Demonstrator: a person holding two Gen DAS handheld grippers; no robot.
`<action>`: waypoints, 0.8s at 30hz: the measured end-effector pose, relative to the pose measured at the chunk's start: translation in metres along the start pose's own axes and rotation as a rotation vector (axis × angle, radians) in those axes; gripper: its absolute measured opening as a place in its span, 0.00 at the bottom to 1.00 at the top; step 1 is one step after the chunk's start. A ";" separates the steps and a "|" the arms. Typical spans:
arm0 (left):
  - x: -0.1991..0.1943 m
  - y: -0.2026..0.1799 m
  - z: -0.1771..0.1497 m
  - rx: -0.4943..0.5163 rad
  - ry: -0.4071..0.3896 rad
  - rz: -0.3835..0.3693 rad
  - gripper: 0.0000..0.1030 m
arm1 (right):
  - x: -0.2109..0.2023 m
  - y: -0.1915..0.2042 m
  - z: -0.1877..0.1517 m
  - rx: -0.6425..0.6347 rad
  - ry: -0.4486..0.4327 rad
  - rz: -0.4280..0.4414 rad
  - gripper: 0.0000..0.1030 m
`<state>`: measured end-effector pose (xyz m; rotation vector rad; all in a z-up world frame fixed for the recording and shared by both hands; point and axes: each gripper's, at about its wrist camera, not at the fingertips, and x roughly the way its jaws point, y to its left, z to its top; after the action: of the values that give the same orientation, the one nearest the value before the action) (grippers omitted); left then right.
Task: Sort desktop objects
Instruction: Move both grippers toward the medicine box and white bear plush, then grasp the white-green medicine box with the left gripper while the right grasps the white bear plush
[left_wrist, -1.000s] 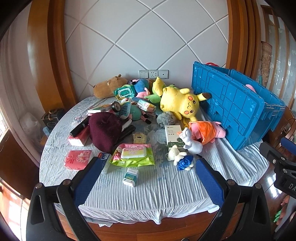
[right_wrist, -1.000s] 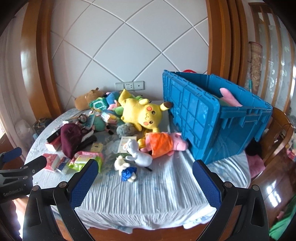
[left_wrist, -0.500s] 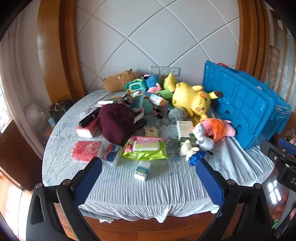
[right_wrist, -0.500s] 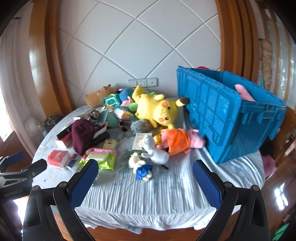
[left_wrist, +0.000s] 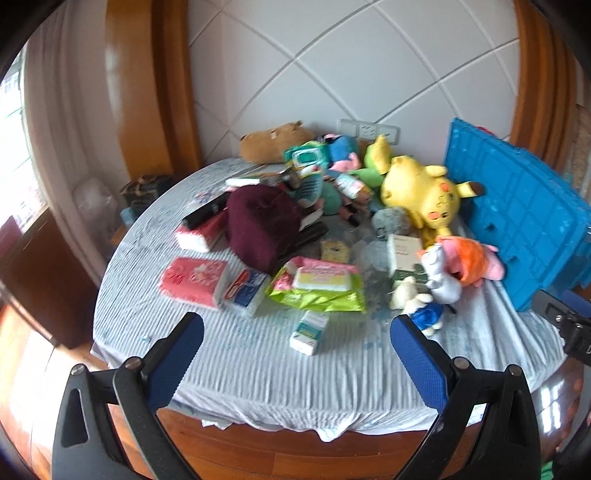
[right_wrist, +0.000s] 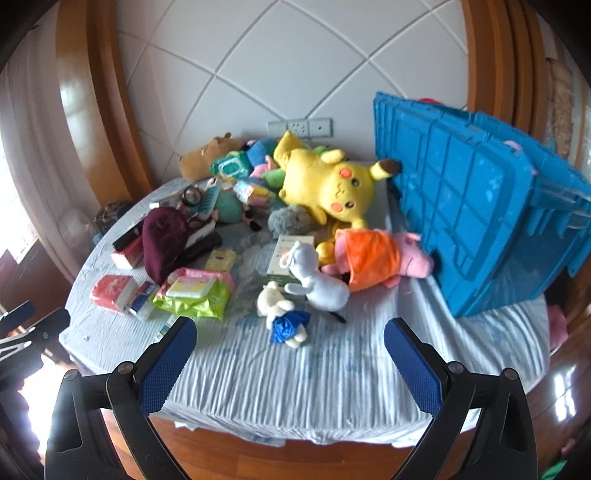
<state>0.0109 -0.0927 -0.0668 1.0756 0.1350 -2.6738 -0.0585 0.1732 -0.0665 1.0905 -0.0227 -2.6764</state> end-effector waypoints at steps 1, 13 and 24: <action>0.004 0.002 -0.002 -0.004 0.007 0.018 1.00 | 0.007 -0.002 -0.001 -0.002 0.012 0.001 1.00; 0.073 0.002 -0.027 0.002 0.138 0.026 1.00 | 0.078 -0.009 -0.018 0.013 0.143 -0.005 0.99; 0.175 -0.005 -0.043 0.088 0.273 -0.056 0.93 | 0.152 0.013 -0.035 0.030 0.269 -0.045 0.71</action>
<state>-0.0829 -0.1151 -0.2185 1.4824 0.0995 -2.5883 -0.1364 0.1276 -0.1949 1.4669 0.0104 -2.5516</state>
